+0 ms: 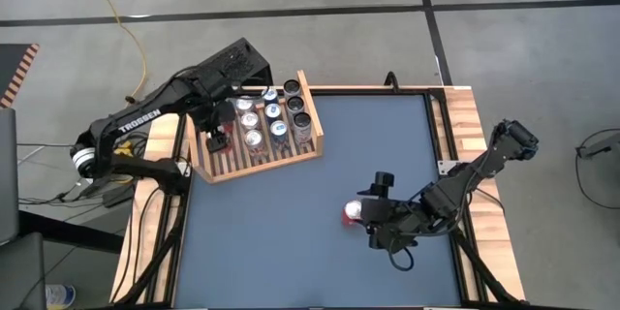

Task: Place canned beverage on shelf
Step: Put the left red soda can on the shelf aligned with the other red soda can

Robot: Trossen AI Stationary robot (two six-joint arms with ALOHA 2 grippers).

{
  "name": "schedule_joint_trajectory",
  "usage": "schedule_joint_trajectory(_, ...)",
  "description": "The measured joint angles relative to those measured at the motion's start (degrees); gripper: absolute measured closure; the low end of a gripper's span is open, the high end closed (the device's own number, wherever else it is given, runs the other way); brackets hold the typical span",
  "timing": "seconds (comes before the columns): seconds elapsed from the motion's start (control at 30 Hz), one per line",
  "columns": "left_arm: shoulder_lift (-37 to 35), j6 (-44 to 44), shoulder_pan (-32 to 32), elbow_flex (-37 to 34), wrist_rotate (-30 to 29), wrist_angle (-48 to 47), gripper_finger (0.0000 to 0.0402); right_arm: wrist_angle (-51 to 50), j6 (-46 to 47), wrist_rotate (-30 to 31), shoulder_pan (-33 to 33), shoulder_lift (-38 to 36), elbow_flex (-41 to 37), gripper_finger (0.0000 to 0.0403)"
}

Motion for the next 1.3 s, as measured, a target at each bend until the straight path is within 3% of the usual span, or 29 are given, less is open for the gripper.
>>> schedule_joint_trajectory(0.6, 2.51, 13.06, 1.54, -1.39, 1.94, 4.16, 0.0121, 0.01, -0.17, -0.03, -1.09, 0.02, 0.0, 0.0112)
schedule_joint_trajectory(1.3, 5.9, 18.06, 6.8, -3.39, 4.44, 7.31, 0.0121, 0.44, 0.02, 0.0, -1.44, 0.02, 0.02, 0.0112)
